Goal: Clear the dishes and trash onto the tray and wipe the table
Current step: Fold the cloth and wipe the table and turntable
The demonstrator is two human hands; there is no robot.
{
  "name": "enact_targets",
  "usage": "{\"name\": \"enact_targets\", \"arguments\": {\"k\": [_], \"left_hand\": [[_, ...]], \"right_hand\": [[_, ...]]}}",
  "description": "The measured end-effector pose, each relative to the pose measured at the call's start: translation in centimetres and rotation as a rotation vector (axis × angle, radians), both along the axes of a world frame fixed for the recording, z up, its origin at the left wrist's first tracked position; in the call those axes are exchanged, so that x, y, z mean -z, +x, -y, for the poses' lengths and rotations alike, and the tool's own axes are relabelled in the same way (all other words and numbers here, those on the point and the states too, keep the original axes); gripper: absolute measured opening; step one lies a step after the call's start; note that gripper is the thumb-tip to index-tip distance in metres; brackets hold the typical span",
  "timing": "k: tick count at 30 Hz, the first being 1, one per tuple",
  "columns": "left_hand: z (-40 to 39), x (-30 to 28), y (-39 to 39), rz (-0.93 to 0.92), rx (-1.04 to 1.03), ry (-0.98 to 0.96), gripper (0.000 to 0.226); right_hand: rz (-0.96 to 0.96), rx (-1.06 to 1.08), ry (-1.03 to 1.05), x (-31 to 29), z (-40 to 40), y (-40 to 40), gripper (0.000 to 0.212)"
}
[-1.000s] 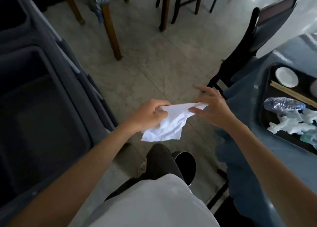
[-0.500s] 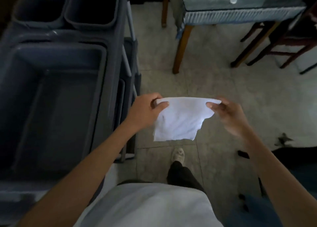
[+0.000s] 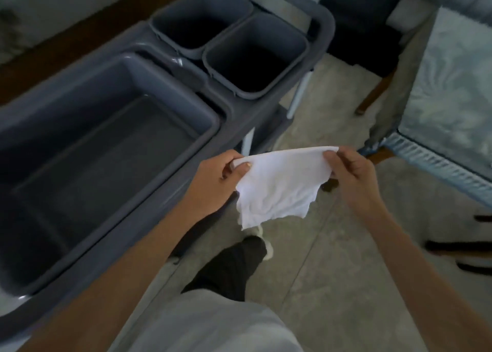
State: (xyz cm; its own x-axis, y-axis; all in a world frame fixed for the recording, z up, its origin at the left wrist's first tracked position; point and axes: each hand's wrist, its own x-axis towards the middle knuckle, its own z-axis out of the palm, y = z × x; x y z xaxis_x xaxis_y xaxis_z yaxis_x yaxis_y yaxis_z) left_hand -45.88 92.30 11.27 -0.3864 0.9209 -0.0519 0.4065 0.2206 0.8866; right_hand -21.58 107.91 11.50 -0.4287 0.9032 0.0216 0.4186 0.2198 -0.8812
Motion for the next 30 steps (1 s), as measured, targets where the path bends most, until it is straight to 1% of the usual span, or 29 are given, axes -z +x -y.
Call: {"name": "enact_targets", "arguments": {"k": [3, 5, 8, 10, 12, 13, 16, 18, 20, 21, 22, 23, 24, 25, 26, 27, 28, 29, 30], "left_hand": [[-4.7, -0.1, -1.9, 0.059, -0.068, 0.035, 0.017], [-8.2, -0.3, -3.0, 0.102, -0.115, 0.049, 0.018], [-13.5, -0.4, -4.5, 0.236, -0.19, 0.068, 0.015], [-16.9, -0.8, -5.7, 0.325, -0.236, 0.093, 0.012], [-20.0, -1.1, -6.9, 0.374, -0.318, 0.092, 0.01], [-21.4, -1.2, -7.4, 0.386, -0.379, 0.084, 0.009], [-25.1, -0.9, -9.1, 0.371, -0.607, 0.026, 0.01], [-26.7, -0.4, -9.9, 0.251, -0.696, -0.115, 0.022], [-27.3, 0.4, -9.7, 0.032, -0.675, -0.29, 0.045], [-27.4, 0.7, -9.0, -0.106, -0.65, -0.334, 0.056], [-27.5, 0.9, -8.1, -0.246, -0.627, -0.318, 0.065], [-27.6, 1.0, -7.1, -0.365, -0.573, -0.261, 0.071], [-27.7, 0.9, -6.2, -0.448, -0.46, -0.236, 0.078], [-27.8, 0.9, -5.4, -0.504, -0.317, -0.285, 0.086], [-28.1, 0.8, -4.6, -0.528, -0.179, -0.407, 0.095], [-28.3, 0.6, -3.9, -0.492, -0.073, -0.553, 0.102], [-28.6, 0.4, -3.2, -0.406, -0.029, -0.666, 0.103], [-28.9, 0.5, -2.7, -0.342, -0.034, -0.729, 0.099], [-29.1, 0.7, -2.2, -0.349, -0.062, -0.758, 0.093]], "right_hand": [[0.009, -0.075, 0.06, 0.1, -7.7, -3.3, 0.016], [0.022, -0.133, 0.074, -0.1, -12.5, -5.7, 0.019], [0.041, -0.235, 0.1, -1.6, -18.8, -9.2, 0.024], [0.031, -0.28, 0.12, -3.0, -22.9, -11.7, 0.019], [0.043, -0.321, 0.123, -3.8, -27.0, -14.3, 0.011], [0.068, -0.331, 0.126, -3.8, -28.8, -15.7, 0.013], [0.129, -0.356, 0.119, -2.8, -33.5, -19.6, 0.03], [0.194, -0.44, 0.124, -1.5, -35.6, -22.1, 0.037], [0.307, -0.582, 0.095, -0.3, -37.1, -23.9, 0.049], [0.37, -0.674, 0.1, 0.1, -37.7, -24.4, 0.056], [0.414, -0.777, 0.15, 0.4, -38.3, -24.7, 0.061], [0.431, -0.896, 0.234, 0.5, -38.7, -24.8, 0.066], [0.435, -1.039, 0.316, 0.6, -38.8, -24.6, 0.072], [0.458, -1.195, 0.379, 0.5, -38.7, -24.3, 0.082], [0.517, -1.342, 0.434, 0.6, -38.3, -23.8, 0.094], [0.607, -1.463, 0.489, 0.8, -38.0, -23.1, 0.106], [0.697, -1.546, 0.537, 1.1, -37.6, -22.5, 0.114], [0.758, -1.585, 0.571, 1.5, -37.5, -22.0, 0.119], [0.783, -1.599, 0.612, 2.0, -37.7, -21.7, 0.119]]}}
